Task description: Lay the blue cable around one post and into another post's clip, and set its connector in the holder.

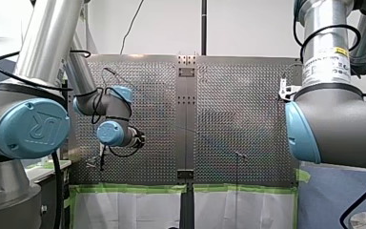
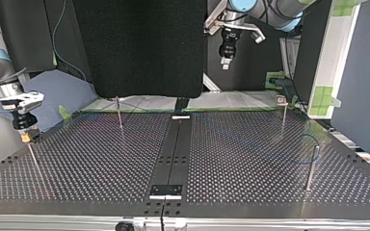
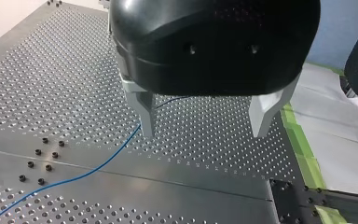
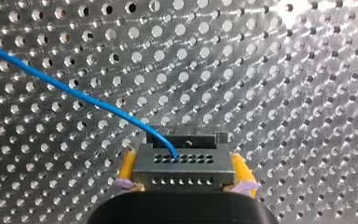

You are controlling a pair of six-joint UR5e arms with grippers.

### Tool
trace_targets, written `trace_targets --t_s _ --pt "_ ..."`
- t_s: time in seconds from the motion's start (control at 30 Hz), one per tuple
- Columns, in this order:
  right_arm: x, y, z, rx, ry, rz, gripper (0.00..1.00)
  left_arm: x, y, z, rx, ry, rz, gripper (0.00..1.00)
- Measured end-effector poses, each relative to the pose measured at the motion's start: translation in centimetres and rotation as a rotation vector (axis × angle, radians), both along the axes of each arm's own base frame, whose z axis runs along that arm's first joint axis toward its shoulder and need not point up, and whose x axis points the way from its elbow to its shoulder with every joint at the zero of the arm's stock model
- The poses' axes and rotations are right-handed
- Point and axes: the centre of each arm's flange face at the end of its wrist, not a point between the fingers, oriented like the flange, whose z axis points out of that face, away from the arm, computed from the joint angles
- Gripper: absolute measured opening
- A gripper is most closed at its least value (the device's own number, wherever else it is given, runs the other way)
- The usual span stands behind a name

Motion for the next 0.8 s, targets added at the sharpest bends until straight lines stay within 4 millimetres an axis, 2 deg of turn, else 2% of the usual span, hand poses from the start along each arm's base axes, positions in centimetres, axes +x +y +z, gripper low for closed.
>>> trace_targets --t_s 0.8 --pt "0.14 -0.10 -0.22 -0.008 0.003 0.016 0.00 0.31 0.34 0.02 0.000 -0.002 0.011 1.00"
